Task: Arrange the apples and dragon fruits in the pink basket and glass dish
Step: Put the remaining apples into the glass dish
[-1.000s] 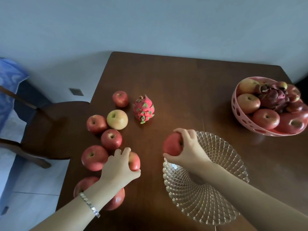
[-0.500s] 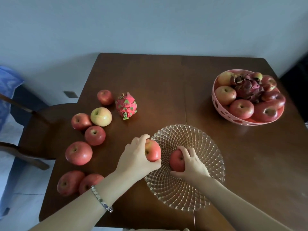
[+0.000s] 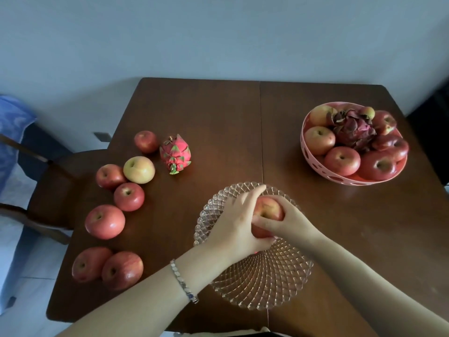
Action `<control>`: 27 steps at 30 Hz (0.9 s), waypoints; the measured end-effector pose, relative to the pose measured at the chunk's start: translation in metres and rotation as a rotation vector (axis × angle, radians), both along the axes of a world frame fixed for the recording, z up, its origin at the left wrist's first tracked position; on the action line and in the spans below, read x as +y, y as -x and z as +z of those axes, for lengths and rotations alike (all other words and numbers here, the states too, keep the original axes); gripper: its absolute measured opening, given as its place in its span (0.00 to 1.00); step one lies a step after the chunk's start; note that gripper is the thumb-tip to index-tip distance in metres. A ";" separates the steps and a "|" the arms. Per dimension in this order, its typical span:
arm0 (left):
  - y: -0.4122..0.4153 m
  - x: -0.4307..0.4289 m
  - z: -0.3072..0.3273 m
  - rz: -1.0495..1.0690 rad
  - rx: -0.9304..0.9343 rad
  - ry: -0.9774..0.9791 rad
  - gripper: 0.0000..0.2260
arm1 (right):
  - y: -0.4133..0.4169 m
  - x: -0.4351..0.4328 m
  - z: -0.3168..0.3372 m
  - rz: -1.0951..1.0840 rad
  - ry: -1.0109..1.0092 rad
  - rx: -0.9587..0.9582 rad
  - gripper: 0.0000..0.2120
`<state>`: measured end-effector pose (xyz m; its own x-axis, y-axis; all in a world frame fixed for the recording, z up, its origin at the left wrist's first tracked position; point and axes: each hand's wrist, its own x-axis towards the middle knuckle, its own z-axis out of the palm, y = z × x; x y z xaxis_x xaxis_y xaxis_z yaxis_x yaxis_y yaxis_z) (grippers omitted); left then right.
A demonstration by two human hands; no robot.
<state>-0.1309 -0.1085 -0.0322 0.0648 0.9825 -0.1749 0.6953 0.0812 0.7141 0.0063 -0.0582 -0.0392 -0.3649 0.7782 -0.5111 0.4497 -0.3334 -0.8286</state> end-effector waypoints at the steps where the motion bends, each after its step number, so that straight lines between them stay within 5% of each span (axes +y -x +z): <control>1: 0.002 0.001 -0.004 0.018 -0.029 0.026 0.42 | -0.003 0.004 -0.005 -0.081 0.024 0.017 0.28; 6: 0.004 0.004 -0.036 0.218 -0.016 0.374 0.31 | -0.009 0.032 -0.036 -0.338 0.214 0.056 0.33; 11: -0.004 0.005 -0.051 0.419 -0.414 0.730 0.25 | 0.007 0.039 -0.053 -0.249 0.045 -0.072 0.29; 19: -0.003 -0.002 -0.065 0.546 -0.639 0.659 0.20 | 0.023 0.023 -0.065 -0.184 -0.176 -0.132 0.28; 27: -0.014 -0.006 -0.075 0.513 -0.547 0.496 0.20 | 0.016 0.012 -0.073 -0.325 -0.224 -0.124 0.23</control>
<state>-0.1172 -0.1148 -0.1074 -0.1625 0.7335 -0.6600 0.0618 0.6751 0.7351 -0.0095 -0.0459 -0.1120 -0.0281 0.9396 -0.3411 0.4522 -0.2924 -0.8426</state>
